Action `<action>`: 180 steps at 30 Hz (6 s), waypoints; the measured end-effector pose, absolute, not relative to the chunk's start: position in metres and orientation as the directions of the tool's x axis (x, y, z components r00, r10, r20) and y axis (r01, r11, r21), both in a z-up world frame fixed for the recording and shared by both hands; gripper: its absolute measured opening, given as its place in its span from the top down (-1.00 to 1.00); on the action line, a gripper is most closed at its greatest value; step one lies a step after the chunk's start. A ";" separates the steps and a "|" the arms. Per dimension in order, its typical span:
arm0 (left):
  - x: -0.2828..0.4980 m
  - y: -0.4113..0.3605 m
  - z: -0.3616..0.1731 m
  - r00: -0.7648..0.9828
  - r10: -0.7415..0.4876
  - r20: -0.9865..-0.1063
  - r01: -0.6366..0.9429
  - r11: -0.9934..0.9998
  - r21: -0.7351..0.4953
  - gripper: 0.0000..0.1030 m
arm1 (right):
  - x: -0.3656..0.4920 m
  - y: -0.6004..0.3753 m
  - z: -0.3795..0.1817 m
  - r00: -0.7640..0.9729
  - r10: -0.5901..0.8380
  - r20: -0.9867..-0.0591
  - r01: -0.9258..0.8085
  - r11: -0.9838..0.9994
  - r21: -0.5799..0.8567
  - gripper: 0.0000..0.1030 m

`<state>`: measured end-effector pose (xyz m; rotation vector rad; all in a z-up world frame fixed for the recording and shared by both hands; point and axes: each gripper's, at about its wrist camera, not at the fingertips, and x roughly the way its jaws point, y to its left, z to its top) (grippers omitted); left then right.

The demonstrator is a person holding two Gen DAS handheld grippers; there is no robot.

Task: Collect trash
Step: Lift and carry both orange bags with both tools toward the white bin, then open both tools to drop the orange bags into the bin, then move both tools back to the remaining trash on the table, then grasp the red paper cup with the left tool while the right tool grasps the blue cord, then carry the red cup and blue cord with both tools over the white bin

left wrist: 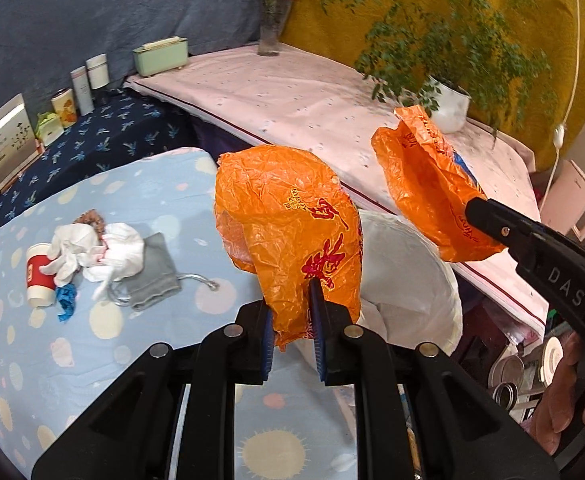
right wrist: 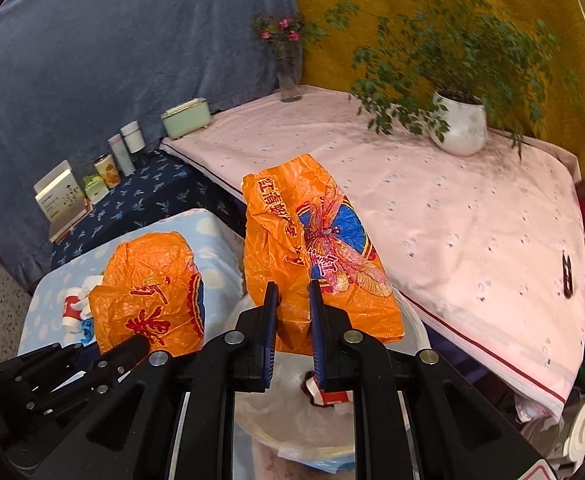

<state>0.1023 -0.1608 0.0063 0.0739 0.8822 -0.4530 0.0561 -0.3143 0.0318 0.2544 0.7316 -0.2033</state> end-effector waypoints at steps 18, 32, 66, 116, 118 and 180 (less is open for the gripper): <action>0.099 -0.199 -0.019 0.481 -0.390 -0.785 0.490 0.862 -0.127 0.19 | 0.047 -0.331 0.017 0.700 -0.129 -0.703 0.329 0.931 0.156 0.65; 0.108 -0.178 -0.014 0.528 -0.355 -0.771 0.445 0.889 -0.105 -0.13 | 0.056 -0.316 0.021 0.711 -0.135 -0.691 0.309 0.942 0.134 0.46; 0.169 0.007 -0.052 0.547 -0.137 -0.826 0.063 0.990 -0.123 -0.16 | 0.126 -0.158 -0.008 0.628 0.012 -0.779 0.043 0.998 0.050 0.31; 0.242 0.167 -0.114 0.508 -0.041 -0.861 -0.105 0.989 -0.109 -0.11 | 0.229 0.036 -0.129 0.442 0.302 -0.844 -0.255 0.945 0.205 0.18; 0.239 0.173 -0.113 0.509 -0.033 -0.860 -0.120 0.987 -0.109 -0.11 | 0.229 0.042 -0.130 0.448 0.299 -0.843 -0.264 0.945 0.196 0.18; 0.108 -0.172 -0.025 0.523 -0.342 -0.781 0.460 0.884 -0.080 -0.11 | 0.057 -0.318 -0.016 0.607 -0.076 -0.791 0.241 0.966 0.092 0.75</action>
